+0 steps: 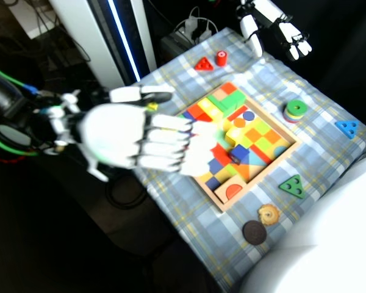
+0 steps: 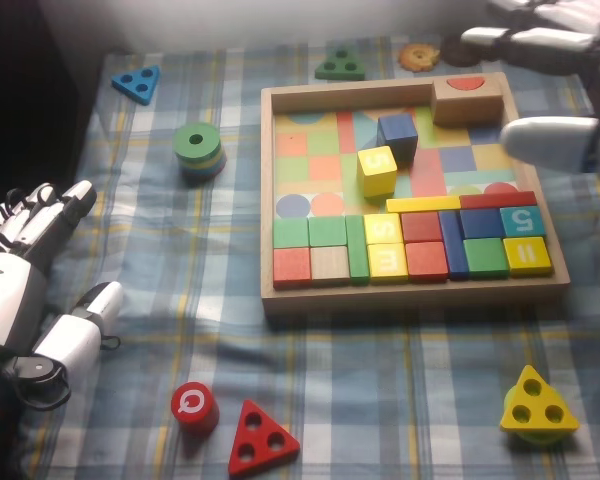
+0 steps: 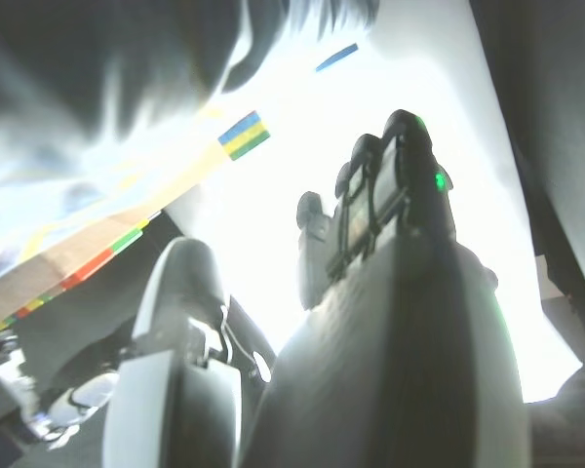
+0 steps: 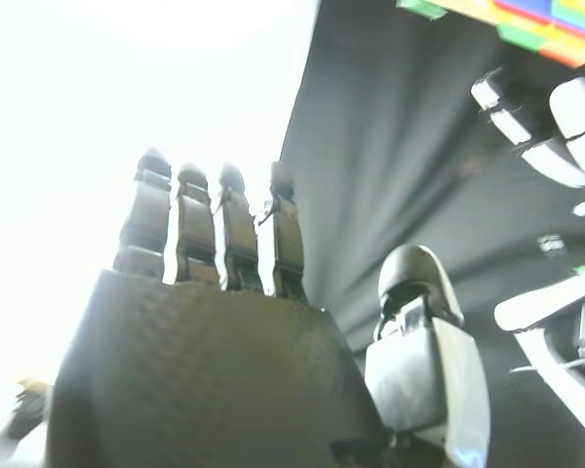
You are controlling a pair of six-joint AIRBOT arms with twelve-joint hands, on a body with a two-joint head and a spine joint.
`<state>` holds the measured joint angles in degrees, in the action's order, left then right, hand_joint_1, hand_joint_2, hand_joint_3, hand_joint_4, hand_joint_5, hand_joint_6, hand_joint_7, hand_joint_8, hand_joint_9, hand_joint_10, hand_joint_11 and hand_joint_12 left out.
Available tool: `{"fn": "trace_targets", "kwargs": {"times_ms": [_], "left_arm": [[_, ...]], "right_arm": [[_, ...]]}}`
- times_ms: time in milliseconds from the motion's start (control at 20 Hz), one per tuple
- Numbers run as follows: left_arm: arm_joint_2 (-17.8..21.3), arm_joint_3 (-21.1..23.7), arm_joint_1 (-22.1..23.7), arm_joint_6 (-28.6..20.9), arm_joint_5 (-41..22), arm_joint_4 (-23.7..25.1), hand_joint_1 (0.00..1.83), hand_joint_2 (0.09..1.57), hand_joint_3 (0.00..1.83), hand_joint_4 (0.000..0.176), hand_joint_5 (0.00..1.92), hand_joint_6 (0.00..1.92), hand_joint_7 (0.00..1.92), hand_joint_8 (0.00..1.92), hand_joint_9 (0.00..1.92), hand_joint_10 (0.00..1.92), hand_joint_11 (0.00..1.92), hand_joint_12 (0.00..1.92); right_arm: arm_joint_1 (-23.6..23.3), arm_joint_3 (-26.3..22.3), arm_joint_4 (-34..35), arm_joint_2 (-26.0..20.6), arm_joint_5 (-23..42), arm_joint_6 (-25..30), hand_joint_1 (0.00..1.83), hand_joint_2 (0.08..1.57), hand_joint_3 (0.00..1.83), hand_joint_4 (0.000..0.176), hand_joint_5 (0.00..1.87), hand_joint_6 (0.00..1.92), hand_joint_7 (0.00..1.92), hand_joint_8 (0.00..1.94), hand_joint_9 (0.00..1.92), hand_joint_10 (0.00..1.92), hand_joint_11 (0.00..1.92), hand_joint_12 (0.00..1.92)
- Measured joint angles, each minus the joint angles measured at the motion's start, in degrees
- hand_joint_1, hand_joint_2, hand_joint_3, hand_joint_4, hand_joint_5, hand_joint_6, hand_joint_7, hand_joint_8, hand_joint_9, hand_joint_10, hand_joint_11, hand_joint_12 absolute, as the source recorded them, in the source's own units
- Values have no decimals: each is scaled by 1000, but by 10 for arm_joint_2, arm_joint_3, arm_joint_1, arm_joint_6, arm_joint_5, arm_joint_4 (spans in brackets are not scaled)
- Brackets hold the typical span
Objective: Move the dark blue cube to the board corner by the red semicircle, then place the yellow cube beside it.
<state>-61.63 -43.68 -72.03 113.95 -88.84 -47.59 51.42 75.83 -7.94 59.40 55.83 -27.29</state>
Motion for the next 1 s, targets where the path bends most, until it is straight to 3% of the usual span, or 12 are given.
{"fn": "trace_targets", "kwargs": {"times_ms": [200, 250, 500, 550, 600, 700, 800, 850, 900, 950, 1000], "left_arm": [[0, 0, 0, 0, 5, 1, 748, 1375, 0, 57, 276, 4, 114, 3, 105, 6, 0, 0], [0, 0, 0, 0, 5, 1, 742, 1379, 0, 63, 264, 1, 107, 0, 96, 1, 0, 0], [0, 0, 0, 0, 6, 3, 703, 1388, 2, 59, 270, 2, 93, 0, 88, 0, 0, 0], [0, 0, 0, 0, 6, 3, 691, 1393, 4, 76, 254, 0, 82, 0, 76, 0, 0, 0], [0, 0, 0, 0, 6, 4, 733, 1383, 0, 69, 280, 8, 104, 7, 93, 7, 0, 0], [0, 0, 0, 0, 6, 2, 718, 1389, 2, 62, 289, 7, 93, 0, 80, 0, 0, 0], [0, 0, 0, 0, 8, 2, 738, 1383, 0, 64, 301, 8, 106, 5, 92, 5, 0, 0], [0, 0, 0, 0, 9, 3, 703, 1390, 2, 66, 295, 3, 92, 3, 84, 1, 0, 0], [0, 0, 0, 0, 10, 4, 705, 1388, 1, 66, 296, 3, 94, 3, 83, 1, 0, 0], [0, 0, 0, 0, 10, 3, 732, 1380, 0, 67, 298, 2, 103, 5, 88, 2, 0, 0], [0, 0, 0, 0, 10, 2, 737, 1380, 0, 65, 298, 2, 97, 2, 86, 1, 0, 0]], "right_arm": [[-49, 75, -100, 54, -94, 78, 0, 1072, 0, 0, 420, 6, 0, 0, 0, 0, 0, 0], [-54, 83, -108, 61, -104, 80, 0, 1051, 0, 10, 399, 0, 0, 0, 0, 0, 0, 0], [-67, 100, -135, 89, -134, 81, 0, 997, 0, 7, 405, 2, 0, 0, 0, 0, 0, 0], [-69, 103, -138, 92, -136, 82, 0, 1007, 0, 2, 376, 0, 0, 0, 0, 0, 0, 0], [-71, 107, -137, 95, -135, 82, 0, 1011, 0, 19, 377, 3, 0, 0, 0, 0, 0, 0], [-71, 109, -132, 96, -137, 82, 0, 1017, 0, 36, 365, 0, 0, 0, 0, 0, 0, 0], [-71, 110, -134, 100, -138, 82, 0, 1019, 0, 11, 347, 0, 0, 0, 0, 0, 0, 0], [-71, 110, -135, 103, -139, 82, 0, 1013, 0, 20, 348, 1, 0, 0, 0, 0, 0, 0], [-71, 110, -141, 105, -141, 82, 0, 1034, 0, 15, 355, 3, 0, 0, 0, 0, 0, 0], [-71, 110, -148, 107, -143, 81, 0, 1039, 0, 28, 355, 3, 0, 0, 0, 0, 0, 0], [-71, 112, -151, 108, -143, 81, 0, 1060, 4, 1, 339, 0, 0, 0, 0, 0, 0, 0]]}}
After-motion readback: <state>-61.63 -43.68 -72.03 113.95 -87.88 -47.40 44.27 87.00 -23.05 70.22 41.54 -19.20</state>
